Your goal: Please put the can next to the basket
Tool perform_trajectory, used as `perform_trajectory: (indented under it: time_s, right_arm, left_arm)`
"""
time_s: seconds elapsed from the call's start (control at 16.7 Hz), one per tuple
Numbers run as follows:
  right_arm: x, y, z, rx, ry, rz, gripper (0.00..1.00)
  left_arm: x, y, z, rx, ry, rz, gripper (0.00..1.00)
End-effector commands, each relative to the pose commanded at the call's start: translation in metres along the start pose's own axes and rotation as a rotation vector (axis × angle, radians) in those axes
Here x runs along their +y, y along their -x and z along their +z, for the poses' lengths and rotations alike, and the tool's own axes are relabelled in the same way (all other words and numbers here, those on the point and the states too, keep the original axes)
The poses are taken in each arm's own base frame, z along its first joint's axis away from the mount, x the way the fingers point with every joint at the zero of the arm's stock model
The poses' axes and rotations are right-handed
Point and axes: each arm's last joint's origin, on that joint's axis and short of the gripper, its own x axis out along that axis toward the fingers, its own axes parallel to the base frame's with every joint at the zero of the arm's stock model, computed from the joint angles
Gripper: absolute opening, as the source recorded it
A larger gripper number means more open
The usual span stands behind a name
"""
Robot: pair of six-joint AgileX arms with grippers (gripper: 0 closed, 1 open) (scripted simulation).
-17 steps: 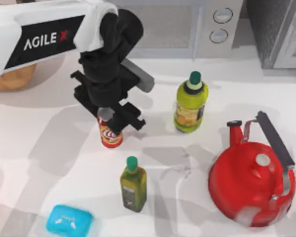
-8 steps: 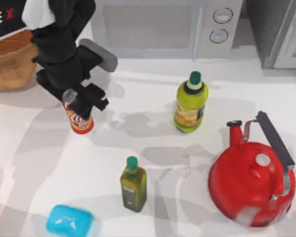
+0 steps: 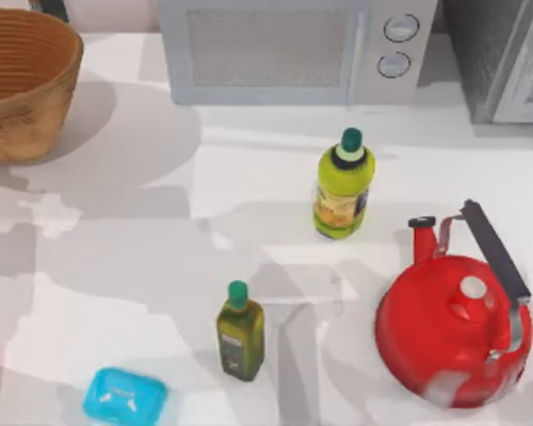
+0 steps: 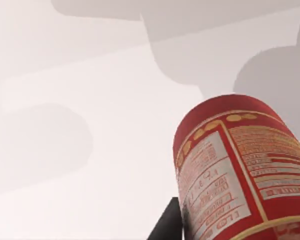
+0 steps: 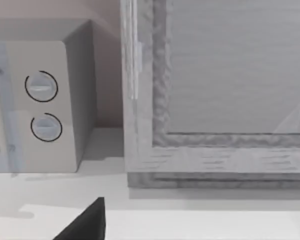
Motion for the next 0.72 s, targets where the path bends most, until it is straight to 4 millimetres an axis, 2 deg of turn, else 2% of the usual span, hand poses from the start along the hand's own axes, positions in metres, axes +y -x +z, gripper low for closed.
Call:
perform_trajectory:
  time_s: [0.12,0.24,0.36,0.72]
  right_arm:
    - [0.0,0.0,0.0,0.0,0.0,0.0,1.0]
    - [0.0,0.0,0.0,0.0,0.0,0.0,1.0]
    - [0.0,0.0,0.0,0.0,0.0,0.0,1.0]
    - [0.0,0.0,0.0,0.0,0.0,0.0,1.0]
  left_arm:
    - [0.033,-0.013,-0.016,0.019,0.125,0.019,0.0]
    - [0.052,-0.03,-0.026,0.051,0.205,0.022,0.0]
    - [0.056,-0.038,-0.029,0.063,0.23,0.022,0.0]
    - [0.056,-0.042,-0.029,0.063,0.227,0.023,0.0]
